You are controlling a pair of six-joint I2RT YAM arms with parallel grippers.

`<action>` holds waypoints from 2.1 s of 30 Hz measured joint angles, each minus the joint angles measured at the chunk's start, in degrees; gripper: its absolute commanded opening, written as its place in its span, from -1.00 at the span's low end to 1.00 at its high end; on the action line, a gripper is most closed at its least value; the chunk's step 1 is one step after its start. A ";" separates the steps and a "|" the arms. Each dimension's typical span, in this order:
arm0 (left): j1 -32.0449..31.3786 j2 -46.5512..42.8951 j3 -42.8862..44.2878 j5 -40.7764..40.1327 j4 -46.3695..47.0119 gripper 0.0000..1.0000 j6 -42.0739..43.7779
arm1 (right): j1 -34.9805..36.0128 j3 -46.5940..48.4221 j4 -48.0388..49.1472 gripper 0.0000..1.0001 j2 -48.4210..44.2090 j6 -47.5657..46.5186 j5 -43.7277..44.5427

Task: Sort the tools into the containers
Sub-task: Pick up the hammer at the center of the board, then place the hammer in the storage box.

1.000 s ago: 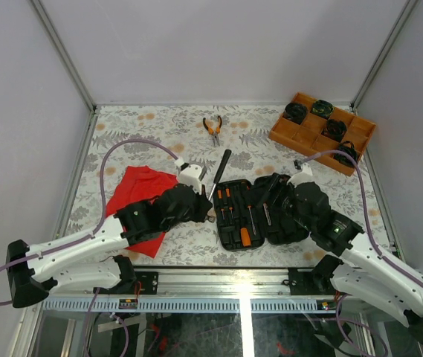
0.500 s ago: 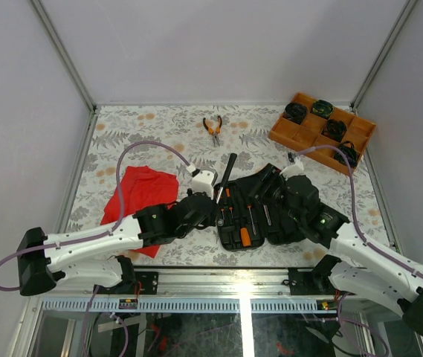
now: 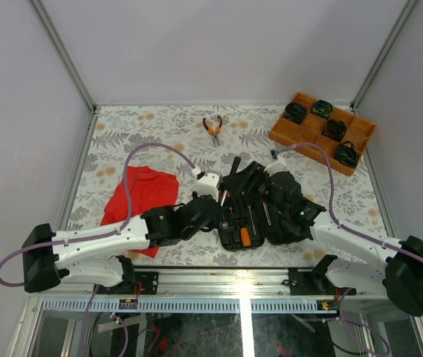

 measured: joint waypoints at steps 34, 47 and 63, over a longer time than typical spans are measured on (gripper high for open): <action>-0.17 -11.74 -3.78 -0.39 3.89 0.12 -3.02 | 0.20 3.06 -18.64 -1.00 -6.01 -12.37 11.87; 17.49 -1.40 -8.83 9.49 0.85 0.14 -7.80 | -12.46 6.73 -38.80 -1.00 -9.86 -22.03 11.80; 20.55 11.32 -10.16 23.85 9.27 0.13 -8.79 | -12.92 3.61 -40.06 -1.00 -11.69 -21.62 9.07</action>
